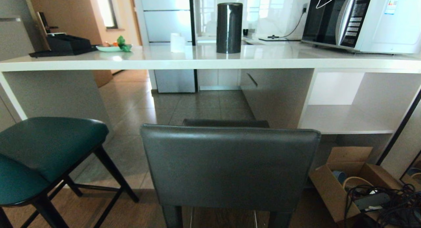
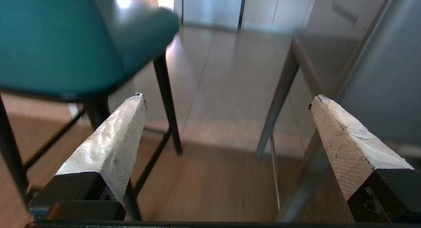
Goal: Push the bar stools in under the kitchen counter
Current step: Push the blue chair back under the dining table
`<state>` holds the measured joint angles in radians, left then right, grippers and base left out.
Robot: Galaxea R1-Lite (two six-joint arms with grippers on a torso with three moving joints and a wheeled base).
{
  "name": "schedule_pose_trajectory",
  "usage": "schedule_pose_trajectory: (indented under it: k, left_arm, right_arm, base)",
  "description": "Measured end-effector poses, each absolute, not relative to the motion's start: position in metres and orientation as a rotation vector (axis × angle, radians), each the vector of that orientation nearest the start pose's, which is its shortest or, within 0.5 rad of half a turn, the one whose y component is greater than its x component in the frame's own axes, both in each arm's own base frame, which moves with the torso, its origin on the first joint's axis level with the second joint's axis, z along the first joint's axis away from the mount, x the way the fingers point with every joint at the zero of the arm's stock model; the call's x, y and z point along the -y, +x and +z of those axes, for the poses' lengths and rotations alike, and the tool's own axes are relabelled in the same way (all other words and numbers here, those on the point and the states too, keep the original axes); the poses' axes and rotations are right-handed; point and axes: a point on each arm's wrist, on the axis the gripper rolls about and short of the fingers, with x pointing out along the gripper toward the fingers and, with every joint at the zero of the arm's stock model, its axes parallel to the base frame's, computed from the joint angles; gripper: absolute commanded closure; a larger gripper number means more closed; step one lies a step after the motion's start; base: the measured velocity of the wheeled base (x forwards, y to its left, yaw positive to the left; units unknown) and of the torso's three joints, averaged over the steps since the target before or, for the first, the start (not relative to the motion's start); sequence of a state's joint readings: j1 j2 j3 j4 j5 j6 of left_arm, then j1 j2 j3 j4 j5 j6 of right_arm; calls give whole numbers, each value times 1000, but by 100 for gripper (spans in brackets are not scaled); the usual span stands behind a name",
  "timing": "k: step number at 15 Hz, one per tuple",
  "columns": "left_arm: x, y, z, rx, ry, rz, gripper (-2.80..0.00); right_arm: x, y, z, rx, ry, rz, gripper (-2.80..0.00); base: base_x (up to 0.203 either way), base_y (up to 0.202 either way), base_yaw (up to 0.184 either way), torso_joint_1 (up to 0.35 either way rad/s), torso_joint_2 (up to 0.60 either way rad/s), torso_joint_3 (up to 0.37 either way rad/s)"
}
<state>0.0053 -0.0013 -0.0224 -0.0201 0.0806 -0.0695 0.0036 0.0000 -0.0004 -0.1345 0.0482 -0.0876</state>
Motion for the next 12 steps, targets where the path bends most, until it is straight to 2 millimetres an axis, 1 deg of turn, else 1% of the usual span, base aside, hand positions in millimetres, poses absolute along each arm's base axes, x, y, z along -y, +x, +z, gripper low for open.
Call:
schedule_pose_trajectory:
  k: [2,4,6,7,9,10,12]
  left_arm:
    - [-1,-26,81,-14,-59,66,-280]
    - [0,-27,80,-33,-8,29,-280]
    - [0,-25,77,-39,97,-10,-280]
    - [1,-25,76,-39,104,-24,-280]
    - [0,-25,76,-39,33,-9,-280]
    - [0,-25,76,-37,14,-1,-280]
    - [0,-25,76,-35,11,0,-280]
  right_arm:
    - [-1,-23,76,11,-105,41,-280]
    - [-1,-23,76,2,-102,42,-280]
    - [-1,-23,77,18,-88,39,-280]
    - [-1,-23,78,28,-87,38,-280]
    - [-1,-23,77,20,-85,40,-280]
    - [-1,-23,76,4,-81,41,0]
    - [-1,-23,76,3,-89,47,0]
  base:
    - [0,0,0,0,0,0]
    - [0,0,0,0,0,0]
    - [0,0,0,0,0,0]
    - [0,0,0,0,0,0]
    - [0,0,0,0,0,0]
    - [0,0,0,0,0,0]
    - [0,0,0,0,0,0]
